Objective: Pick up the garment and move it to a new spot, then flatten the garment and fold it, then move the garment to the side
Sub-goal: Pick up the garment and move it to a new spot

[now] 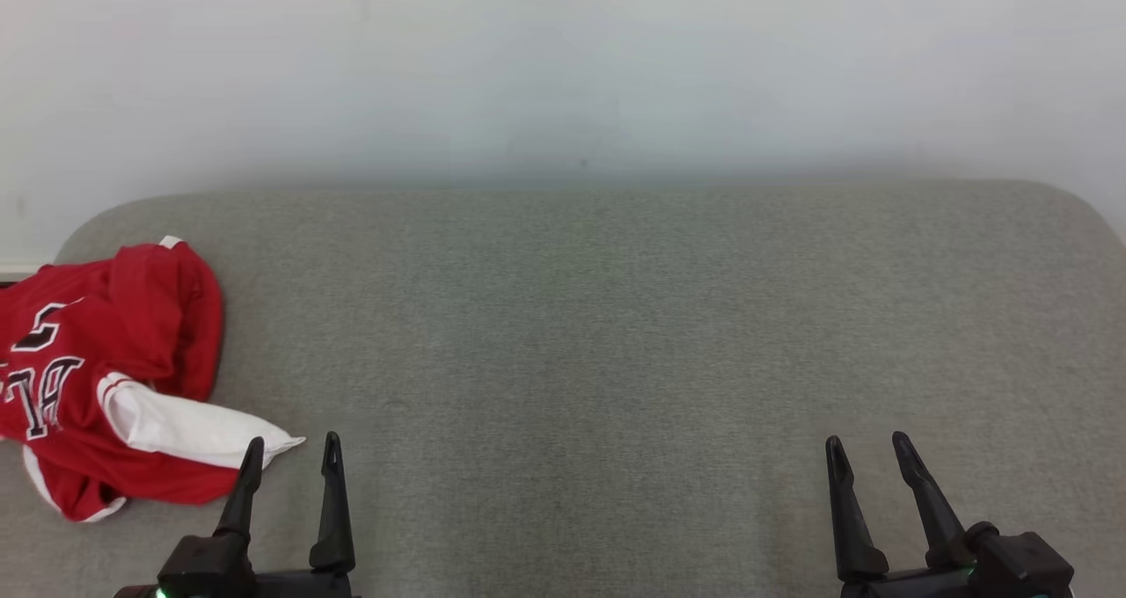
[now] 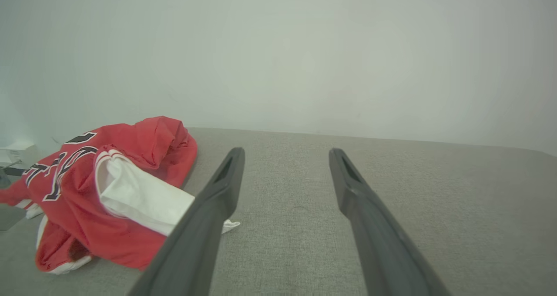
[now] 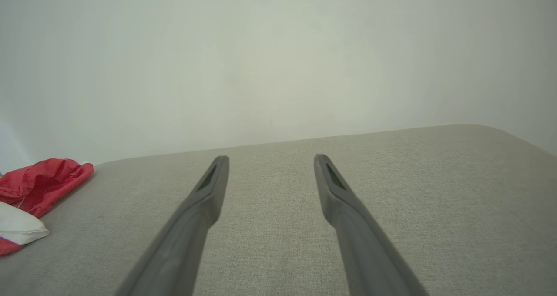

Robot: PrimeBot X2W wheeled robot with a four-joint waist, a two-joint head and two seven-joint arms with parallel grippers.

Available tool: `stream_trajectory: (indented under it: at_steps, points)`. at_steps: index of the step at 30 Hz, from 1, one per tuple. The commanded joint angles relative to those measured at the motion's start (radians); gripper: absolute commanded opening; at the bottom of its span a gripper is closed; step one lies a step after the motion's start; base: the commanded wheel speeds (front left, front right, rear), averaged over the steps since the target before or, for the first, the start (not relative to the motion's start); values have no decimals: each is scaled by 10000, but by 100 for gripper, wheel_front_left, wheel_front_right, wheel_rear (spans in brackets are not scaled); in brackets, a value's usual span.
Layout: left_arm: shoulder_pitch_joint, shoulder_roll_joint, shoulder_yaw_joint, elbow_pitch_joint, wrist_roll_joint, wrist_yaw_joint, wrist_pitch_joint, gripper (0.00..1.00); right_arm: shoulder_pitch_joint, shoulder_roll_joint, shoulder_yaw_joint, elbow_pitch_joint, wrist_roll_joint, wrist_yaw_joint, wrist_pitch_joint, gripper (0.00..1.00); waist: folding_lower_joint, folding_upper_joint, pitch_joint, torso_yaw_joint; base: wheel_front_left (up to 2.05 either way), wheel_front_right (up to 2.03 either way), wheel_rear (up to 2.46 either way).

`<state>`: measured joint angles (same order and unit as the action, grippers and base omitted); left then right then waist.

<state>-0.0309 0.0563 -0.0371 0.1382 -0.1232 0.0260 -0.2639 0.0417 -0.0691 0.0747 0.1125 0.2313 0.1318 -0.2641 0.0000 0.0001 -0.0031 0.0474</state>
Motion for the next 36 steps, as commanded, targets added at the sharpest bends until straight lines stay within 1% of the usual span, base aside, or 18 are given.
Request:
stream_trajectory:
  at_steps: [1,5,13,16,18,21,30,36]
  points:
    - [23,-16,36,20,45,39,-11,100,104,-47,-15,-22,15,-21,-7,100,0,-1,11,294,0,0,0]
    - [80,-16,141,26,113,88,-11,100,166,-47,16,-33,32,-21,-7,100,0,-1,45,865,0,0,0]
    - [207,-37,275,21,112,174,-11,100,224,-74,45,-23,21,-21,-7,100,0,-1,125,2293,0,0,0]
    - [255,-40,417,-57,176,293,-11,100,226,-75,122,-10,19,-21,-7,100,0,-1,121,2799,0,0,0]
    - [386,-46,428,-185,281,451,-11,100,224,-90,135,8,2,-21,-6,100,0,-1,108,3104,0,0,0]
    - [416,-41,579,-235,294,521,-11,100,214,-96,168,10,-12,-21,-7,100,0,-1,105,3507,0,0,0]
    - [498,-46,882,-207,345,494,-11,100,272,-94,298,30,-28,-21,-7,100,0,-1,154,4504,0,0,0]
    - [616,-53,1103,-362,272,592,-11,100,57,-211,487,78,-32,-21,-7,100,0,-1,290,4630,0,0,0]
